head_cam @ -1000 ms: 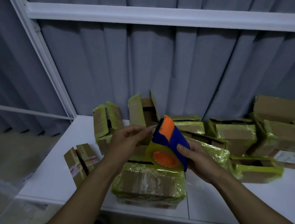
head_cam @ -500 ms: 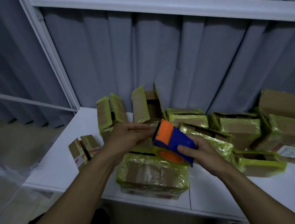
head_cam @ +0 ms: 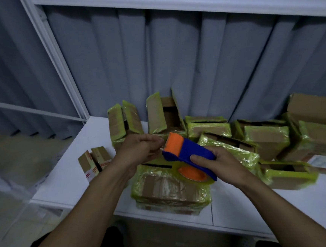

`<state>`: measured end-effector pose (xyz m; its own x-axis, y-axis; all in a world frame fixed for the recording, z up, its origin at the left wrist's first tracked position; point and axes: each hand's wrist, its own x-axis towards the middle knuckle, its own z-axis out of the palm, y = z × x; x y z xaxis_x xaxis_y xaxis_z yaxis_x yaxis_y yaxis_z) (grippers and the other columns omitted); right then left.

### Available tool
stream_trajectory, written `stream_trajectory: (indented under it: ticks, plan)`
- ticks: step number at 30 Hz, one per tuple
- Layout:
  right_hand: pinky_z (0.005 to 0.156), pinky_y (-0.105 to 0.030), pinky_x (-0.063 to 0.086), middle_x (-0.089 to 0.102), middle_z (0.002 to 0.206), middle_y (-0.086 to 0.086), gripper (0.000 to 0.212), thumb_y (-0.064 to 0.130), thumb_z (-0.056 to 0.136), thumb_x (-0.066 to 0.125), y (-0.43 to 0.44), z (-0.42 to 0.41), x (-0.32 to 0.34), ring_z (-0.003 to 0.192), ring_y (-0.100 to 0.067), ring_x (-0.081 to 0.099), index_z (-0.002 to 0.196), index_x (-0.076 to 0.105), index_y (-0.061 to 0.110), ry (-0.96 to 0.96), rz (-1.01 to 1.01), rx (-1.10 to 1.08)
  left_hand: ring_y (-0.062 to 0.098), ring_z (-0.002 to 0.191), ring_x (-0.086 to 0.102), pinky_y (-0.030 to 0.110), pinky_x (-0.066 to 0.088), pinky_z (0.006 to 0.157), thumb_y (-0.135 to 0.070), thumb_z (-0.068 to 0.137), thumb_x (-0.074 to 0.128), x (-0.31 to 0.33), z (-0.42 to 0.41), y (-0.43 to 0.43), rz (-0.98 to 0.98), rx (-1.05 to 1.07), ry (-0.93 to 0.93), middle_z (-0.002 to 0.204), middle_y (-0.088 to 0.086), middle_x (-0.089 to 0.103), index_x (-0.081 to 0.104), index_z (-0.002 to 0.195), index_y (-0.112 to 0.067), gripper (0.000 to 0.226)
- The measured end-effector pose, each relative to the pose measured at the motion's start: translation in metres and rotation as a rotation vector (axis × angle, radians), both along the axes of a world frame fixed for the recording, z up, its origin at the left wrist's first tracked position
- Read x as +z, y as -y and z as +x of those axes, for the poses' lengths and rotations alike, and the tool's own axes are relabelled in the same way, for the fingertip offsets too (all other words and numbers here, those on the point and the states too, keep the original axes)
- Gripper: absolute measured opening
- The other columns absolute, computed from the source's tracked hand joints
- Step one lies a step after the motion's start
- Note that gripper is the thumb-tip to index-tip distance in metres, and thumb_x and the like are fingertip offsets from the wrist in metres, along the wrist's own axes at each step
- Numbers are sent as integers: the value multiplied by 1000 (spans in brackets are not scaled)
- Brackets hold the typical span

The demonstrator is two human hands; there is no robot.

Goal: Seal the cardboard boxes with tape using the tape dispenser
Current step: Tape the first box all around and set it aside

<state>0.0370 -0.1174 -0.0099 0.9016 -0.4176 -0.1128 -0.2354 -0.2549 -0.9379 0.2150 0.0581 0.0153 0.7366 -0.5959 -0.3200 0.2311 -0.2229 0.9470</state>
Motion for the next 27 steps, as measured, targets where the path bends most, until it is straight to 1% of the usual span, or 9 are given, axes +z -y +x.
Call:
stream_trajectory:
  ticks: [4, 7, 9, 12, 15, 17, 22, 24, 27]
  plan:
    - [62, -28, 45, 69, 71, -9, 61, 68, 76, 74, -4, 2, 4, 62, -18, 63, 85, 72, 8, -27, 12, -2, 24, 87, 70, 25, 60, 69, -5, 87, 72, 5, 5, -2, 2, -19, -12, 98, 16, 75, 74, 93, -2, 7]
    - [61, -28, 44, 68, 67, -3, 43, 63, 78, 73, -7, 4, 6, 60, -17, 62, 76, 72, 20, -47, 8, 3, 18, 76, 69, 22, 58, 63, -5, 88, 72, 6, 11, -7, 11, -14, -16, 87, 11, 75, 74, 89, -5, 3]
    - [60, -27, 45, 68, 67, -4, 42, 60, 77, 72, -7, 4, 7, 59, -18, 63, 77, 71, 19, -56, -29, 10, 15, 71, 67, 22, 58, 63, -5, 87, 72, 4, 15, -11, 15, 4, -14, 80, 7, 73, 75, 87, -6, 3]
    - [64, -30, 48, 75, 78, -12, 49, 61, 76, 72, -4, 4, 11, 68, -31, 69, 86, 76, 14, -86, -70, 5, 21, 80, 69, 26, 59, 70, -5, 85, 74, 0, 22, -19, 9, 84, 19, 89, 12, 74, 75, 87, -7, 2]
    - [65, -31, 50, 75, 74, -4, 53, 65, 74, 73, 4, 2, 12, 67, -25, 72, 88, 77, 14, -115, -100, -26, 24, 82, 71, 28, 60, 70, -4, 84, 75, -6, 36, -31, -31, 158, 24, 93, 18, 75, 76, 91, -4, 7]
    - [61, -28, 45, 69, 64, -2, 59, 68, 74, 71, 7, 3, 12, 56, -16, 64, 83, 74, 9, -110, -111, -65, 18, 80, 72, 26, 56, 70, -10, 83, 77, -15, 39, -36, -29, 157, 95, 89, 9, 77, 77, 90, -8, 7]
    - [56, -26, 42, 67, 62, -11, 69, 72, 77, 70, 8, 16, 6, 52, -16, 61, 76, 70, 3, -118, -172, -150, -3, 66, 66, 22, 48, 68, -15, 90, 73, -48, 29, -26, -15, 226, 81, 73, -14, 73, 74, 86, -18, 5]
    - [48, -18, 37, 60, 52, -2, 62, 70, 79, 71, 7, 26, 6, 46, -12, 56, 65, 65, 10, -148, -216, -158, 4, 74, 65, 30, 51, 75, -21, 92, 70, -63, 29, -22, 7, 267, 41, 84, -11, 73, 72, 90, -21, 3]
    - [47, -19, 36, 57, 49, 2, 61, 72, 77, 71, 9, 43, 2, 42, -11, 54, 62, 62, 14, -177, -229, -139, 10, 90, 62, 39, 52, 80, -27, 94, 67, -82, 29, -19, 20, 309, -5, 98, -8, 70, 68, 94, -25, 3]
